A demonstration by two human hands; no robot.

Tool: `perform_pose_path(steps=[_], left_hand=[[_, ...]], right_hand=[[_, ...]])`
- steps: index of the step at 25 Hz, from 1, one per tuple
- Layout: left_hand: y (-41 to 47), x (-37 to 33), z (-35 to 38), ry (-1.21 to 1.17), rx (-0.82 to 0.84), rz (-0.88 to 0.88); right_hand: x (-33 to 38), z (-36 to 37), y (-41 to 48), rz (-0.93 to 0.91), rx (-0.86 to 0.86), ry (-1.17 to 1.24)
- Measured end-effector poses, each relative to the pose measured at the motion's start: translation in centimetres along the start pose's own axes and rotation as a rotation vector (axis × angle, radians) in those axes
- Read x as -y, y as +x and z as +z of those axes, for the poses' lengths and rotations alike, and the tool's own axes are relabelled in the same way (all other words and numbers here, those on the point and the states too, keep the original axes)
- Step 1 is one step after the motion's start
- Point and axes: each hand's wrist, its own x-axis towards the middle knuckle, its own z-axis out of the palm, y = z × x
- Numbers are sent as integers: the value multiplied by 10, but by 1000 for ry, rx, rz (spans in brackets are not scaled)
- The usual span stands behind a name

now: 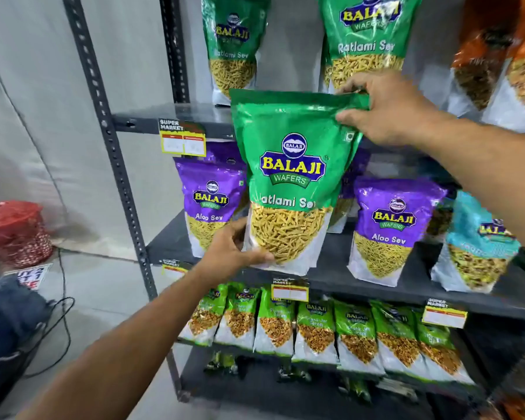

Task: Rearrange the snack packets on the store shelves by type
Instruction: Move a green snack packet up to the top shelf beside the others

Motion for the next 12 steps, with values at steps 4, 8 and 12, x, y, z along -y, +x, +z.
perform_pose_path(steps=[4, 8, 12], left_hand=[[-8, -56, -13, -98, -10, 104], [1, -94, -28, -142, -37, 198], [23, -117, -45, -123, -57, 245]], right_hand=[[25, -48, 31, 26, -175, 68], [51, -83, 63, 28, -261, 94], [66, -97, 83, 1, -279, 59]])
